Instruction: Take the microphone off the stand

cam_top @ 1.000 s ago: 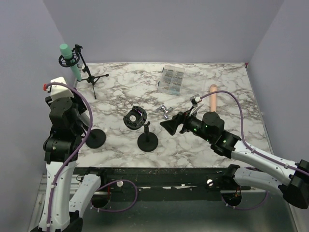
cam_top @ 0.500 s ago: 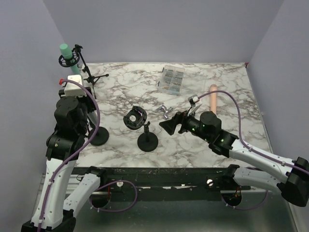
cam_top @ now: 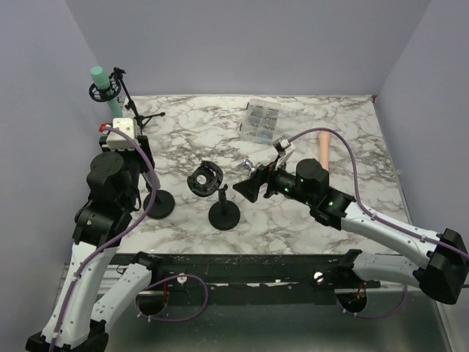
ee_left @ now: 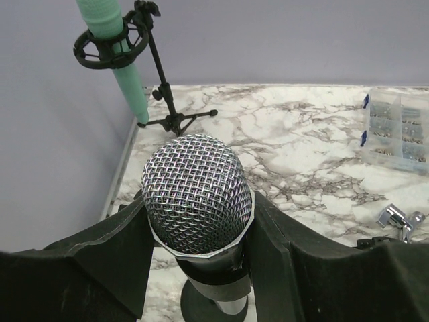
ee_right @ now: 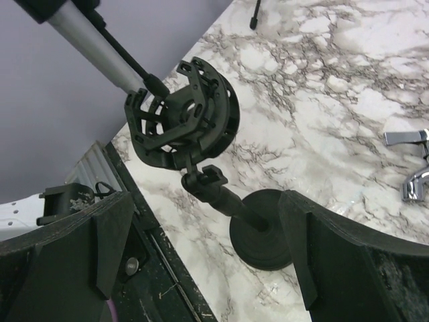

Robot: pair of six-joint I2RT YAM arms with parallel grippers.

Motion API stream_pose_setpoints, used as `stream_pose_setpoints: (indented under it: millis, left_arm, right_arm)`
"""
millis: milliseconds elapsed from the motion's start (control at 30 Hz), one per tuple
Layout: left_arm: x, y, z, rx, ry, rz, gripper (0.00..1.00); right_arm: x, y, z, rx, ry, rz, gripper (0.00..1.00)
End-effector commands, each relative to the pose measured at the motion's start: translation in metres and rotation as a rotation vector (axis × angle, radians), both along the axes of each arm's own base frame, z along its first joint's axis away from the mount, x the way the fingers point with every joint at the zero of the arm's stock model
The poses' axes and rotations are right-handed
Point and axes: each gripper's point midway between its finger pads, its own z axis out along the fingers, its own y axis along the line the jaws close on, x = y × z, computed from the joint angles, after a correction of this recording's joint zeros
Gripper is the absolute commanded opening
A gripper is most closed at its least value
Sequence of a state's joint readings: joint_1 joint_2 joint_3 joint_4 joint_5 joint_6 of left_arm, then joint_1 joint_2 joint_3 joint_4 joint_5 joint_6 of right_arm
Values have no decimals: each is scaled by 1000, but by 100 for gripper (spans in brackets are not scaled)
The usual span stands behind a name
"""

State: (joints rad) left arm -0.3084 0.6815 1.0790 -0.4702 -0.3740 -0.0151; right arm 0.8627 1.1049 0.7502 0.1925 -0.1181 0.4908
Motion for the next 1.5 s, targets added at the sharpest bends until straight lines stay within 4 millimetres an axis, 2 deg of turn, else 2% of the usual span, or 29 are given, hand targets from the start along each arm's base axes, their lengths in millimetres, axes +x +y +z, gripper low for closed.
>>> stream_pose_setpoints:
  millis: [0, 33, 133, 233, 367, 433, 533, 633, 733, 800, 933, 1033, 1133, 1333, 1467]
  left_arm:
    - [9, 2, 17, -91, -33, 78, 0]
    - [10, 1, 15, -94, -24, 73, 0]
    - [6, -7, 10, -112, -8, 31, 31]
    - [2, -16, 7, -125, -14, -26, 54]
    - [-7, -15, 6, -144, 17, -28, 74]
    - [-14, -14, 11, -152, 23, -34, 86]
    - [-27, -14, 21, -158, 28, -60, 99]
    - [-40, -11, 32, -175, 39, -62, 99]
    - [-58, -3, 43, -205, 30, -46, 99]
    - [-70, 4, 51, -230, -4, -33, 99]
    - [-96, 15, 68, -286, -93, -29, 99]
    - [-114, 30, 74, -320, -158, 19, 99]
    - [-127, 45, 72, -350, -200, 76, 99]
    - [-143, 60, 59, -356, -230, 129, 99]
    - [-154, 71, 51, -360, -243, 167, 99]
  right_arm:
    - [-5, 13, 15, -8, -45, 87, 100]
    - [-3, 15, 17, -12, -55, 91, 100]
    - [0, 18, 29, -9, -85, 90, 100]
    - [4, 23, 46, -4, -123, 83, 100]
    - [4, 36, 69, 0, -160, 85, 100]
    - [3, 45, 79, 7, -178, 85, 100]
    - [6, 64, 87, -5, -184, 46, 100]
    - [9, 84, 91, -31, -176, -11, 100]
    - [2, 106, 101, -25, -193, -44, 100]
    - [-1, 122, 103, -45, -221, -74, 100]
    - [-5, 145, 121, -52, -267, -186, 100]
    - [-8, 162, 131, -39, -284, -248, 100]
    - [-7, 182, 139, -37, -307, -285, 100]
    - [-4, 225, 144, -58, -332, -269, 98]
    - [2, 239, 143, -71, -358, -305, 96]
